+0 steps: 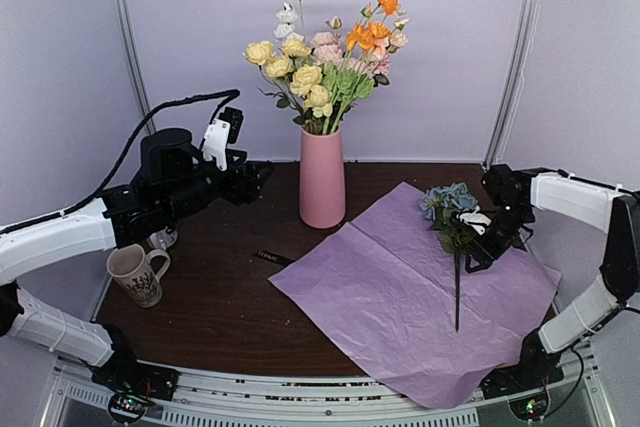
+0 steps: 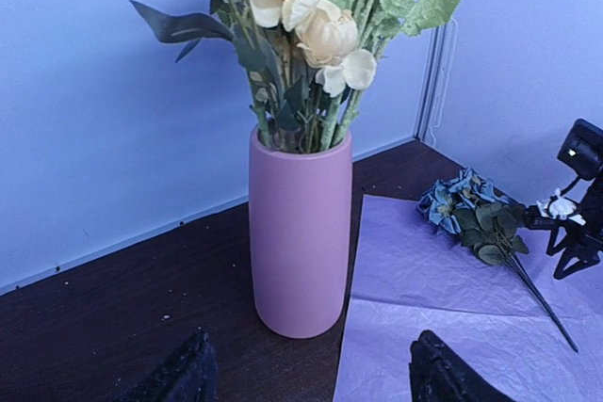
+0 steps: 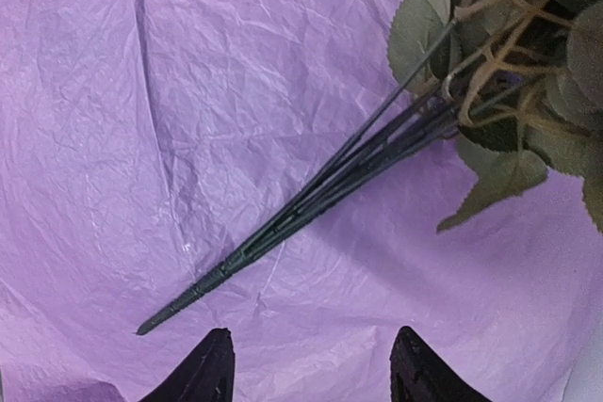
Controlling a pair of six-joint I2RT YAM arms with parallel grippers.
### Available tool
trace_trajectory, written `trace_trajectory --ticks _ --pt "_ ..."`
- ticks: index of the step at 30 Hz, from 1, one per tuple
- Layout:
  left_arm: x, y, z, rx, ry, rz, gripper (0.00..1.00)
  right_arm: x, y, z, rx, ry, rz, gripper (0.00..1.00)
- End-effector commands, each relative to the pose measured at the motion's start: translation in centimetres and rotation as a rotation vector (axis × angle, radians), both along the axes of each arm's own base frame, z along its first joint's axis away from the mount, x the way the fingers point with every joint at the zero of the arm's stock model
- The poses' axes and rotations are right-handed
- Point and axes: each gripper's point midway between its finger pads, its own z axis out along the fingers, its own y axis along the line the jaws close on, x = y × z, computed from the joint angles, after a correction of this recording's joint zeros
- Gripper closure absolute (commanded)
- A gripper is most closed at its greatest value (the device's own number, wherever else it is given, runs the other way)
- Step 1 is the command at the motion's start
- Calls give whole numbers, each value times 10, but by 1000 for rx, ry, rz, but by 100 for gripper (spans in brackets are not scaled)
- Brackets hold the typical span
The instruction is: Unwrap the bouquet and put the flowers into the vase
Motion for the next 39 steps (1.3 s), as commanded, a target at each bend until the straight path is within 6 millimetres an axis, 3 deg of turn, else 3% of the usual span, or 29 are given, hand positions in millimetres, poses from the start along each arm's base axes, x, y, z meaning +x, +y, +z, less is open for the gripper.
trace_trajectory --ticks 1,7,13,22,29,34,39 --pt "-10 -14 21 -51 -29 -45 29 17 18 -5 73 59 -33 45" --pt "-15 -33 38 -71 -56 -80 29 34 31 -29 122 138 -113 47" --pt "-14 -48 42 -102 -67 -95 29 37 25 -54 88 153 -189 50" --pt "-13 -53 41 -90 -63 -101 29 59 28 -54 119 103 -250 77" --pt "-15 -50 50 -82 -67 -103 29 74 33 -23 271 53 -297 100" --pt "-24 -50 52 -116 -72 -115 29 71 38 10 362 -17 -293 100" --pt "-31 -64 46 -153 -70 -167 29 64 44 71 467 -161 -220 100"
